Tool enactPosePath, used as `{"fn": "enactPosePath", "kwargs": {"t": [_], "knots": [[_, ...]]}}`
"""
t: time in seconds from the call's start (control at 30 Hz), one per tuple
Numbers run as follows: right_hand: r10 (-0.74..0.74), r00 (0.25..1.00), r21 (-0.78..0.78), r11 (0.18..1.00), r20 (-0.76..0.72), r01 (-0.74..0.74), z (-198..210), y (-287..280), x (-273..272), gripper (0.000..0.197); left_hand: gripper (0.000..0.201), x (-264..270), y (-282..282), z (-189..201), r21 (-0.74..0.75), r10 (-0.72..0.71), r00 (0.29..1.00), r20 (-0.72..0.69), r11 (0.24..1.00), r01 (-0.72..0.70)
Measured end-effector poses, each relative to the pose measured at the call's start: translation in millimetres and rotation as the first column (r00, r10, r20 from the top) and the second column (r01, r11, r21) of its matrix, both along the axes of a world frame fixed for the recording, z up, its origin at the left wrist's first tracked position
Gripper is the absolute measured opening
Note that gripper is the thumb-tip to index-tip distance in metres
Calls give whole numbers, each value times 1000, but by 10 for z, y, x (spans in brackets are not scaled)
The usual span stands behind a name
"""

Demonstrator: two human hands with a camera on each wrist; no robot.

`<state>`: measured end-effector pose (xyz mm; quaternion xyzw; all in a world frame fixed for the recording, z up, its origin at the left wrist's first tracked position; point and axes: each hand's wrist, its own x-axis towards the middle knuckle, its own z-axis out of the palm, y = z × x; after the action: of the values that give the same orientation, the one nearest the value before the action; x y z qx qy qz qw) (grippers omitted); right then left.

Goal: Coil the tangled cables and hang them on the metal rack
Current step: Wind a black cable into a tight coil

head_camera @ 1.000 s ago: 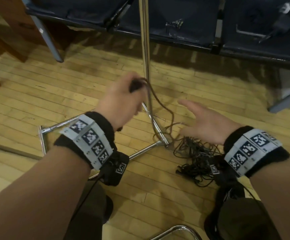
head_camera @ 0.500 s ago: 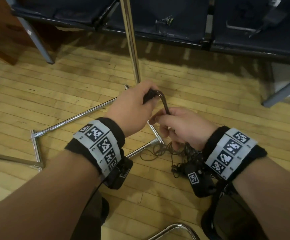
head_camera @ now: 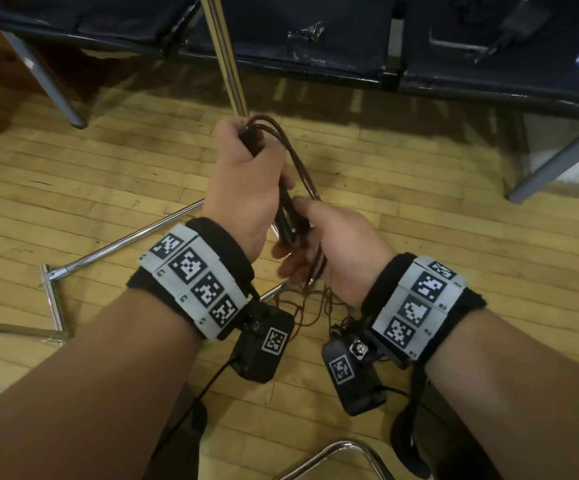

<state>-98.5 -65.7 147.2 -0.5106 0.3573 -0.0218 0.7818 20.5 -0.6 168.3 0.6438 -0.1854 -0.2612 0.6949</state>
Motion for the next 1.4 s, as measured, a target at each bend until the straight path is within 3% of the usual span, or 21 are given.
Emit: {"fn": "enactPosePath", "kwargs": {"t": [0.07, 0.17, 0.23, 0.3, 0.37, 0.47, 0.53, 0.6, 0.77, 0.93, 1.03, 1.17, 1.33, 1.4], "knots": [[-85, 996, -69, 994, -5, 84, -1, -54, -13, 40, 20, 28, 26, 0, 31, -90, 994, 59, 996, 89], [-135, 990, -184, 975, -40, 126, 5, -186, -61, 33, 24, 116, 121, 19, 220, -219, 934, 282, 962, 159], [-122, 988, -312, 946, -94, 87, 14, -275, -91, 31, 33, 198, 197, 18, 314, -295, 906, 304, 929, 196], [-66, 978, -525, 850, -197, -49, 21, -348, -113, 34, 36, 276, 269, 22, 422, -391, 873, 293, 872, 249], [-14, 953, -689, 694, -304, -209, 26, -383, -130, 32, 36, 332, 334, 16, 594, -519, 792, 321, 762, 258], [111, 904, -741, 535, -414, -405, 22, -329, -132, 27, 37, 273, 380, 26, 845, -767, 580, 275, 480, 235], [194, 846, -746, 403, -497, -530, -6, -229, -111, 24, 38, 185, 373, -17, 921, -868, 461, 184, 317, 229], [245, 817, -753, 319, -521, -576, -40, -128, -72, 24, 43, 101, 354, -86, 957, -916, 366, 167, 240, 161], [274, 849, -749, 400, -452, -529, -38, -120, -6, 26, 36, 66, 343, -185, 934, -902, 404, 156, 267, 236], [334, 833, -747, 379, -440, -547, 86, -244, -52, 31, 28, 74, 364, -108, 920, -904, 372, 211, 312, 238], [398, 810, -695, 426, -431, -579, 135, -298, -140, 18, 19, 55, 379, -117, 918, -919, 346, 187, 289, 271], [413, 827, -688, 470, -383, -553, 216, -425, -274, 14, 20, 73, 407, -130, 912, -897, 397, 196, 316, 263], [405, 857, -732, 469, -319, -494, 254, -516, -354, 6, 23, 69, 391, -152, 912, -888, 409, 212, 330, 242], [417, 864, -726, 496, -282, -476, 266, -546, -369, 10, 20, 85, 393, -151, 883, -863, 460, 210, 370, 290]]}}
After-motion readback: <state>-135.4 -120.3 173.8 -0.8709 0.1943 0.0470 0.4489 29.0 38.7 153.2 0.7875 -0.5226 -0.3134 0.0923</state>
